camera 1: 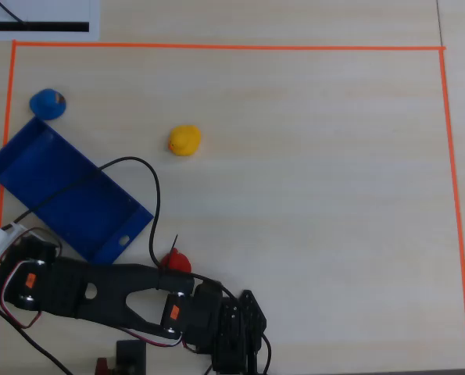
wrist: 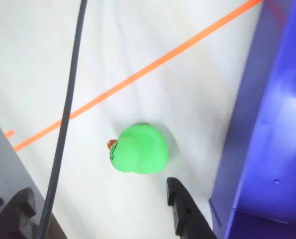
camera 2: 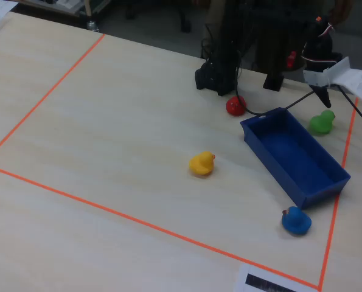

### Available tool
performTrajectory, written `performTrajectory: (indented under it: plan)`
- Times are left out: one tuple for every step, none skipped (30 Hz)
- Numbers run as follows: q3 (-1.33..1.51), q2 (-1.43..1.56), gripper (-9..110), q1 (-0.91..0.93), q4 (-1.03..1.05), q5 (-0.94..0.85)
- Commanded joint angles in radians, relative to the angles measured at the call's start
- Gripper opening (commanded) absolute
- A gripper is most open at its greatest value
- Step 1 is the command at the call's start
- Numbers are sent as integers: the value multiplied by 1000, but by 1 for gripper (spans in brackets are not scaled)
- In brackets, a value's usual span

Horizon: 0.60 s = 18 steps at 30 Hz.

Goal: Grasp green duck and put it into box.

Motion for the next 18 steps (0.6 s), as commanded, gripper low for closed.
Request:
performTrajectory:
  plan:
    - [-41, 20, 37, 29, 11, -12]
    - [-25, 23, 37, 32, 3, -12]
    - [2, 29, 37, 32, -14, -11]
    - [32, 37, 37, 32, -31, -11]
    - [60, 46, 37, 32, -46, -11]
    - [84, 54, 37, 32, -60, -11]
    - [106, 60, 36, 32, -72, -11]
    - [124, 64, 36, 35, -83, -11]
    - [140, 69, 36, 38, -95, -9]
    - [153, 71, 36, 43, -103, -9]
    - [167, 74, 36, 48, -110, -9]
    - [181, 77, 36, 51, -121, -8]
    - [193, 80, 36, 52, -129, -8]
    - [204, 83, 36, 54, -133, -6]
    - [212, 87, 36, 54, -138, -5]
    - [219, 91, 36, 54, -143, -2]
    - [225, 97, 36, 54, -144, 2]
    - [233, 101, 36, 52, -149, 6]
